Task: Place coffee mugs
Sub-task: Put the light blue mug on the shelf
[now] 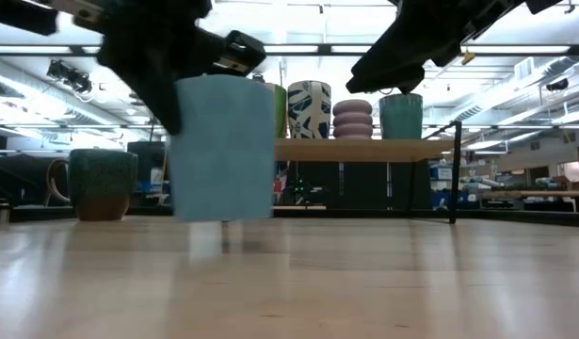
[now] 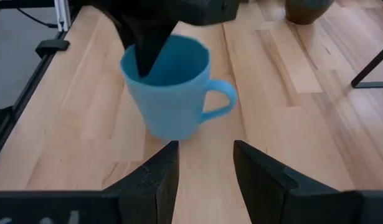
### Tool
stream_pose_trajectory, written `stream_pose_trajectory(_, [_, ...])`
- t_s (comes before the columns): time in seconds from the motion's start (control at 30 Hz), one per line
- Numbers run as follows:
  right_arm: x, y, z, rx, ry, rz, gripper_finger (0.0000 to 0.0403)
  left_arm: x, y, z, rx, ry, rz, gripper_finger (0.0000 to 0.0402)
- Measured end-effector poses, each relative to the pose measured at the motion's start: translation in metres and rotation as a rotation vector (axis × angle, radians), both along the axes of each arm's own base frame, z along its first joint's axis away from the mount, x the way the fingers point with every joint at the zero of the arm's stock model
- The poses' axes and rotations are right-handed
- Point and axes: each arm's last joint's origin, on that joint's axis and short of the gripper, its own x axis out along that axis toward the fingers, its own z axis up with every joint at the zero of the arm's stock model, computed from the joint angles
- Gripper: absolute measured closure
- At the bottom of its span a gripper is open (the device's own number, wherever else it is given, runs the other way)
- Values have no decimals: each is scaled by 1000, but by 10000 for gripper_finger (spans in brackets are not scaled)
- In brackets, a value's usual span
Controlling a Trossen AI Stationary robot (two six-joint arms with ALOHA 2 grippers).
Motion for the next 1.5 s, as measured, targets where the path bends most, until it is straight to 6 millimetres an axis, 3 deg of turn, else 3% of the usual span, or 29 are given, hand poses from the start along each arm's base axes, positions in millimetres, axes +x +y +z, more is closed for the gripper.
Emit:
stream_pose_trajectory(0.53, [1,1,2,23,-12,15,245,14,15,-11,34,-23,-58,347])
stream_pose_trajectory(0.9, [1,1,1,54,-4,-6,245,15,13,-18,51,-4,-100,334])
stream_pose_trajectory(1.1, [7,2,-10,24,9,-30,245,14,15,-16,92,-14,-68,288])
stream_pose_trajectory(1.3, [20,-11,-23,-7,4,-68,239,12,15,-16,100,14,-7,229])
stream_pose_trajectory(1.5, [31,-21,-34,-23,6,-57,214,4,10,-8,94,19,13,213])
